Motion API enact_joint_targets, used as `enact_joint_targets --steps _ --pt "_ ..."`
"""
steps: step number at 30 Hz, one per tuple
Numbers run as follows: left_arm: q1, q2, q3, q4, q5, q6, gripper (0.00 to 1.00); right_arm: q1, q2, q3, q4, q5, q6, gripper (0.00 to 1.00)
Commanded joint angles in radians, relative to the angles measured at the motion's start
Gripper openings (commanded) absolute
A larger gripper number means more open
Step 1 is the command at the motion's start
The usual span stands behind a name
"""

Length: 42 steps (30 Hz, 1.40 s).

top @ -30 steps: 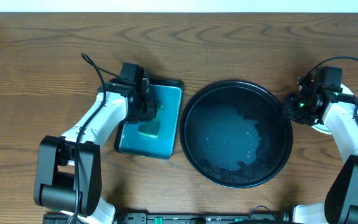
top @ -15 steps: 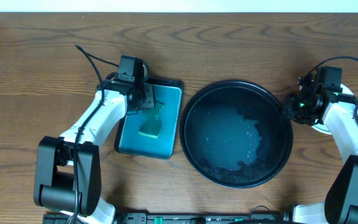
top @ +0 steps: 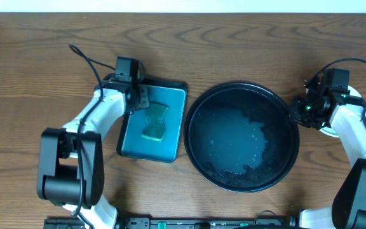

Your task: Clean dirty plates on tray and stack at the side

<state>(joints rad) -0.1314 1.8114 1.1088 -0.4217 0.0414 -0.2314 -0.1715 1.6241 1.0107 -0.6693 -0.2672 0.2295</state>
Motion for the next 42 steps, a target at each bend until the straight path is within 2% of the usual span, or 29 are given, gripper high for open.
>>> enact_joint_targets --steps 1,10,15,20,26,34,42 --pt "0.047 0.011 0.013 -0.003 -0.039 0.005 0.08 0.012 0.006 0.013 -0.005 0.009 -0.006 0.20" --pt "0.090 0.011 0.013 -0.037 -0.037 -0.006 0.08 0.013 0.006 0.013 -0.005 0.009 -0.006 0.20" --pt "0.086 -0.003 0.014 -0.040 0.044 -0.005 0.08 0.013 0.006 0.013 -0.010 0.009 -0.006 0.21" --pt "0.086 -0.084 0.020 -0.041 0.149 0.014 0.08 0.013 0.006 0.013 -0.049 0.009 -0.012 0.32" --pt "0.070 -0.229 0.020 -0.109 0.266 0.004 0.13 0.012 0.006 0.013 -0.145 0.009 -0.053 0.39" --pt "-0.044 -0.230 -0.002 -0.215 0.253 -0.001 0.17 0.013 0.006 0.013 -0.260 0.061 -0.051 0.42" --pt "-0.104 -0.230 -0.005 -0.330 0.145 -0.002 0.17 0.021 0.007 -0.024 -0.283 0.121 -0.021 0.44"
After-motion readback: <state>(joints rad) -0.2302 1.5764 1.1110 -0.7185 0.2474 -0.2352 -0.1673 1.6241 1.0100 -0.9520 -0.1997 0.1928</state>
